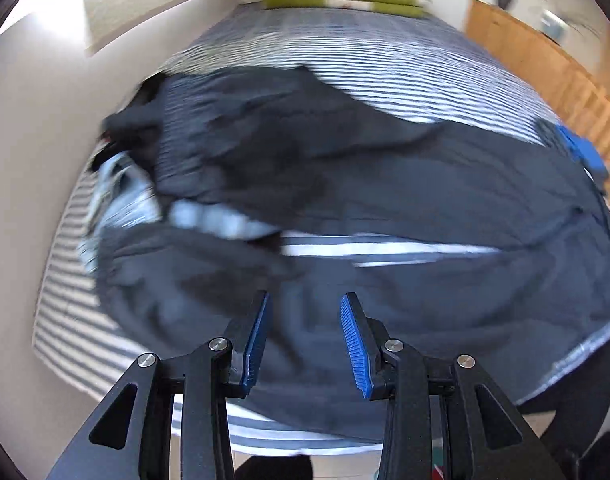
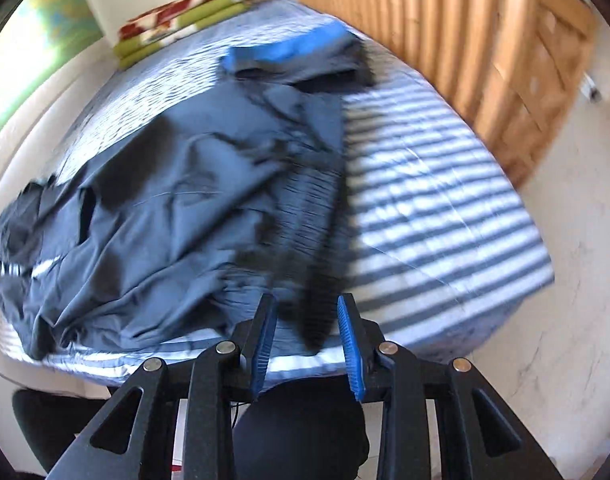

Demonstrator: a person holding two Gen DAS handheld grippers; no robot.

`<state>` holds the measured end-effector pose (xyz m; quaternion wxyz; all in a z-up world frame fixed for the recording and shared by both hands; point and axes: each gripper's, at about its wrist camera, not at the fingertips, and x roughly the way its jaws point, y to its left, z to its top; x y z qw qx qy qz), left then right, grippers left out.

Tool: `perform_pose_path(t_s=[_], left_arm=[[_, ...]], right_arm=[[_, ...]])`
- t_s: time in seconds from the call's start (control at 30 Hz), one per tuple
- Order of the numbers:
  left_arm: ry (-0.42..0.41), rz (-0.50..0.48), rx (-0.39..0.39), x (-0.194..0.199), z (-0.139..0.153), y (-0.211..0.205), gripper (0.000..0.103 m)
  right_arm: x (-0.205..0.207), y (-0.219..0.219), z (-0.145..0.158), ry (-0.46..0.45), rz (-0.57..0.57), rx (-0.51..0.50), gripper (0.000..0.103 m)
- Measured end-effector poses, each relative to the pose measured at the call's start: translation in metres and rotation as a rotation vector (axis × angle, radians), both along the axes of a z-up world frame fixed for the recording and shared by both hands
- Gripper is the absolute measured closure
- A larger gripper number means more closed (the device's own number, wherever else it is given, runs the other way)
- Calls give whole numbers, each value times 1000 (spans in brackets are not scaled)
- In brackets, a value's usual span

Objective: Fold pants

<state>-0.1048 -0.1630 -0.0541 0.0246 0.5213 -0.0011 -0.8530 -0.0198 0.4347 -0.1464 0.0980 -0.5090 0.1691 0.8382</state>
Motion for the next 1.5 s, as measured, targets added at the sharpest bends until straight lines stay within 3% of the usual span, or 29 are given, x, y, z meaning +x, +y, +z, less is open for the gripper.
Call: perform_pose_path(t_s=[0.1, 0.23, 0.33, 0.4, 0.5, 0.53, 0.57, 0.7, 0.73, 0.8, 0.9, 0.97, 1.03, 1.17, 1.33, 1.5], left_arm=[[-26, -121, 36, -1, -4, 50, 64], [-86, -219, 35, 5, -24, 97, 64], [-116, -275, 39, 17, -33, 121, 64], [-123, -312, 42, 23, -34, 135, 64], [-143, -361, 69, 37, -37, 153, 48], [-147, -377, 75, 42, -41, 159, 46], [-153, -403, 78, 46, -44, 167, 46], [-160, -507, -36, 60, -63, 206, 46], [-183, -521, -83, 60, -72, 213, 55], [-210, -520, -99, 57, -82, 217, 65], [-238, -501, -59, 53, -85, 214, 65], [-245, -513, -48, 55, -84, 214, 65], [-251, -531, -53, 58, -82, 214, 65], [-259, -526, -23, 54, -70, 205, 65], [-175, -474, 8, 31, -32, 185, 65], [-127, -374, 70, -5, -14, 157, 65]], right_arm=[[1, 14, -10, 0, -7, -65, 69], [4, 18, -13, 39, 3, -226, 66], [6, 13, -10, 49, 40, -274, 61], [4, 7, -10, 36, 68, -245, 60], [-6, -7, -15, -8, 114, -149, 61], [-9, -11, -17, -15, 140, -138, 64], [-12, -17, -16, -17, 157, -103, 76], [-23, -20, -5, -31, 203, -27, 93], [-25, -17, 5, -22, 208, -5, 93], [-25, -8, 35, 15, 226, 54, 93], [-13, 11, 87, 96, 224, 163, 93], [-1, 23, 101, 127, 214, 164, 93], [7, 24, 92, 84, 234, 183, 91], [9, 22, 44, -98, 252, 223, 85], [1, 41, 52, -31, 192, 156, 84], [-44, 53, 56, 41, 110, 119, 77]])
